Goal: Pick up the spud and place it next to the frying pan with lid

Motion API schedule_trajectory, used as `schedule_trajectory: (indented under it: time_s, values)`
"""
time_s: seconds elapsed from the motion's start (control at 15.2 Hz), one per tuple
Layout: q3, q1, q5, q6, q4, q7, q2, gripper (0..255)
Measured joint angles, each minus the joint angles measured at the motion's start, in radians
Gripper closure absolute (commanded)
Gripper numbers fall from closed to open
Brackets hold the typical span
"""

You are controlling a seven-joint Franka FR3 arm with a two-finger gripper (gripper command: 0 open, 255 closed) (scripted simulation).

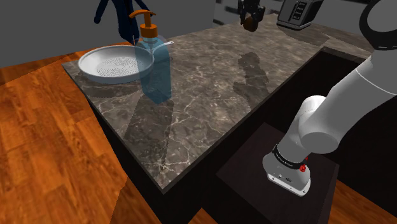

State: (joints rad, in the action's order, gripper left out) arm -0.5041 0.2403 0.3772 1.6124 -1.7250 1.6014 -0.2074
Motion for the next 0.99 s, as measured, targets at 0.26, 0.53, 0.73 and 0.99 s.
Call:
schedule_trajectory:
  time_s: [0.26, 0.53, 0.73, 0.99]
  values:
    - [0.001, 0.002, -0.009, -0.052, 0.071, 0.018, 0.018, 255]
    - [-0.001, 0.004, -0.020, -0.102, 0.146, 0.038, 0.042, 255]
    - [-0.005, 0.003, -0.030, -0.141, 0.210, 0.056, 0.066, 255]
    - [0.049, 0.034, -0.015, -0.176, 0.186, -0.019, 0.030, 255]
